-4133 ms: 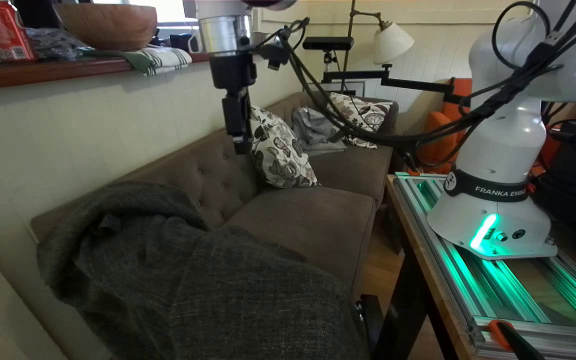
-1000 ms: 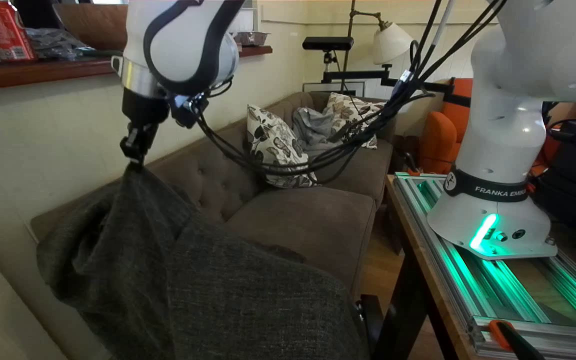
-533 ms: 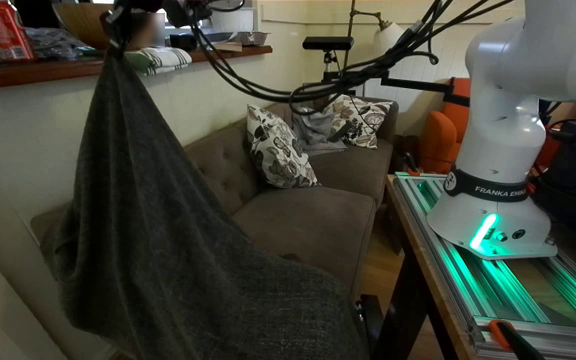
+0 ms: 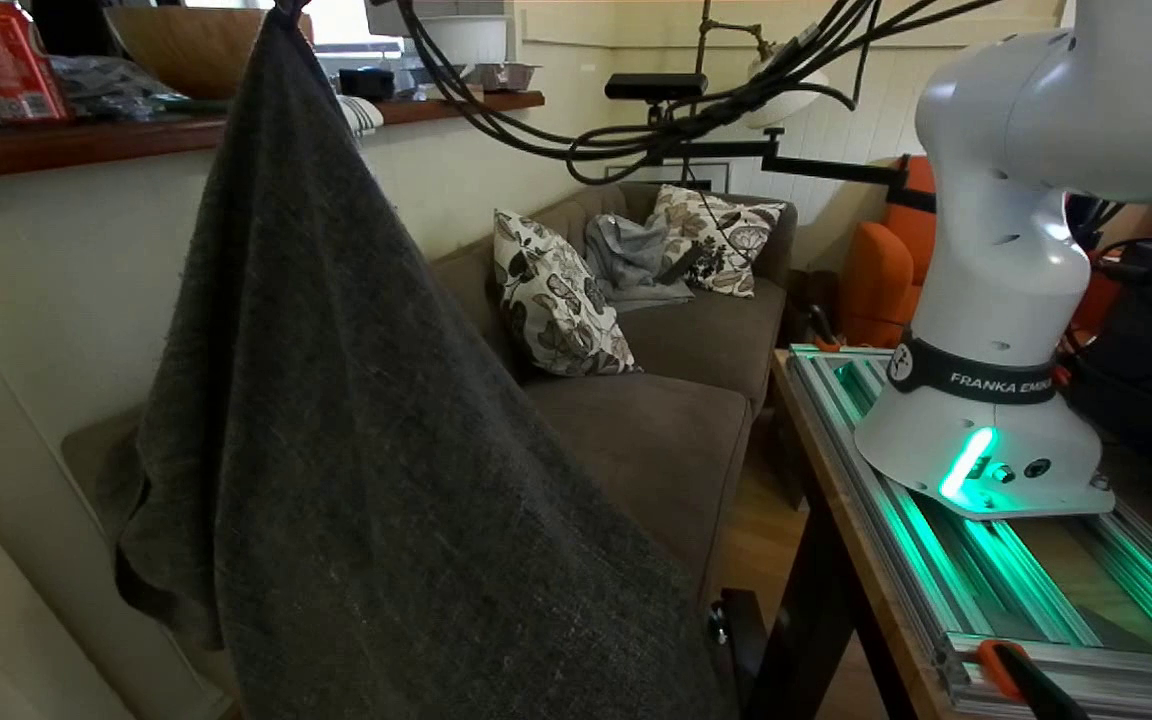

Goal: Move the grey blanket off of the arm rest

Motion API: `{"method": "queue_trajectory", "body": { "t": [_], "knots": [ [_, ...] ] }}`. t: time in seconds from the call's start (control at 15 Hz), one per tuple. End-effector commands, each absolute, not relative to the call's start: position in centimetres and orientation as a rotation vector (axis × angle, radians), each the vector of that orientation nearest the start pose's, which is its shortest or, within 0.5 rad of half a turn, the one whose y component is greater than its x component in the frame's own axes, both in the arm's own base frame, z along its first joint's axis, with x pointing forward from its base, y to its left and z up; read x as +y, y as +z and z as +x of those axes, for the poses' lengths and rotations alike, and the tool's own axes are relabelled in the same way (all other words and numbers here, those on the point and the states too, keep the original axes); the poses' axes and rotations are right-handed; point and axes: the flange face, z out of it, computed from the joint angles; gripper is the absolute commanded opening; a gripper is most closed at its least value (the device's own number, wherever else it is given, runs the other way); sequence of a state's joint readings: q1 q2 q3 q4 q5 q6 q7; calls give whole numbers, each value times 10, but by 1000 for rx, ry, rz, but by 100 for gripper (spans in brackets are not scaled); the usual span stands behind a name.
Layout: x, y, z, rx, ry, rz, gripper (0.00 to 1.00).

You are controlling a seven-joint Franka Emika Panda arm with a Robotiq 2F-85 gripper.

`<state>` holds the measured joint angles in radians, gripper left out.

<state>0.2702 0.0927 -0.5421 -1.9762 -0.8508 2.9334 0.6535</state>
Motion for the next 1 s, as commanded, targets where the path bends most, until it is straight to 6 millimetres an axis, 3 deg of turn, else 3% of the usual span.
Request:
{"method": "queue_trajectory", "body": {
  "t": [0.0, 0.13, 0.2, 0.27, 0.4, 0.6, 0.93],
  "knots": [
    [-112, 515, 607, 241, -1532, -3178, 2],
    [-110, 518, 608, 245, -1538, -3179, 0],
    [-123, 514, 619, 281, -1596, -3218, 0],
    [-144, 515, 629, 370, -1674, -3230, 0],
    [-190, 514, 625, 534, -1699, -3229, 0],
    [-263, 518, 605, 833, -1686, -3273, 0],
    [-343, 515, 566, 1237, -1651, -3390, 0]
  ]
}}
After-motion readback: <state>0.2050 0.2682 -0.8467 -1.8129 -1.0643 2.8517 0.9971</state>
